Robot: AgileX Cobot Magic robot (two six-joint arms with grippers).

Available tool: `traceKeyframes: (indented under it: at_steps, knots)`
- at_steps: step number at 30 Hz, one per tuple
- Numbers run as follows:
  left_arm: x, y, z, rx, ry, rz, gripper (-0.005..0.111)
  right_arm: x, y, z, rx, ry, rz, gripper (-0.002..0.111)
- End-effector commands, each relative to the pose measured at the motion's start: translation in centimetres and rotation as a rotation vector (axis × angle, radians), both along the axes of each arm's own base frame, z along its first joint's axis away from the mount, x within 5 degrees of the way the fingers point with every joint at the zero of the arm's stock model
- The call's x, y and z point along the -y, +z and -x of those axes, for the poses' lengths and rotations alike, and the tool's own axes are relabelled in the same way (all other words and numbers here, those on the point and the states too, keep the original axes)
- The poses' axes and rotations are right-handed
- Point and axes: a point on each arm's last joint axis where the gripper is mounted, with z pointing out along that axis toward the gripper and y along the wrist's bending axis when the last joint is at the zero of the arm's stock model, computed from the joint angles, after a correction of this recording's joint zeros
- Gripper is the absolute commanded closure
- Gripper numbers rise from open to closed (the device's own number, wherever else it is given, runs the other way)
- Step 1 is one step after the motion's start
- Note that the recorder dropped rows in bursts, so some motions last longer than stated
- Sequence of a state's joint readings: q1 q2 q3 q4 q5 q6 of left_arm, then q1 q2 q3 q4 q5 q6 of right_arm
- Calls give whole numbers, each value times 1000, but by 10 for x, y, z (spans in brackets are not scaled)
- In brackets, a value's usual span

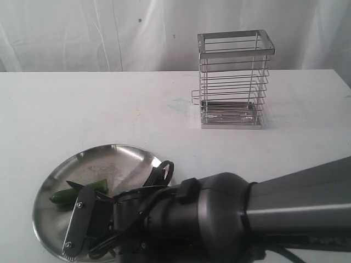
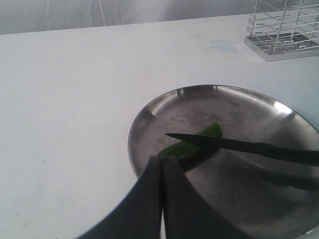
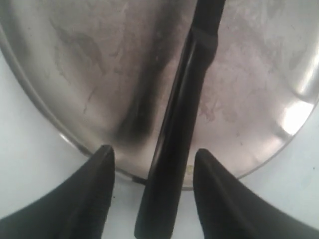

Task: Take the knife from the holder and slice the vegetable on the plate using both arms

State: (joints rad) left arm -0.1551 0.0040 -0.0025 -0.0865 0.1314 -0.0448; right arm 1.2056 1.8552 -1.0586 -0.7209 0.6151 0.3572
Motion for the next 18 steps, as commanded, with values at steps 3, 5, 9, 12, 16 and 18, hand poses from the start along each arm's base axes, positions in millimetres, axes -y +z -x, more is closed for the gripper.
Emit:
traceKeyframes:
  at_steps: [3,5,9,12,16,18]
  knots:
    - [1,-1,0,0,-7,10,107,-10,-4,-6,43,34,12,61]
    - [1,-1,0,0,-7,10,107,-12,-7,-12,57,25,39,61]
    - [1,-1,0,0,-7,10,107,-15,-9,-18,62,13,43,61]
    - [1,-1,0,0,-7,10,107,-16,-10,-20,63,9,42,61]
    - [1,-1,0,0,-7,10,107,-15,-10,-20,58,-15,39,61]
    - [1,-1,0,0,-7,10,107,-13,-10,-21,57,-50,44,61]
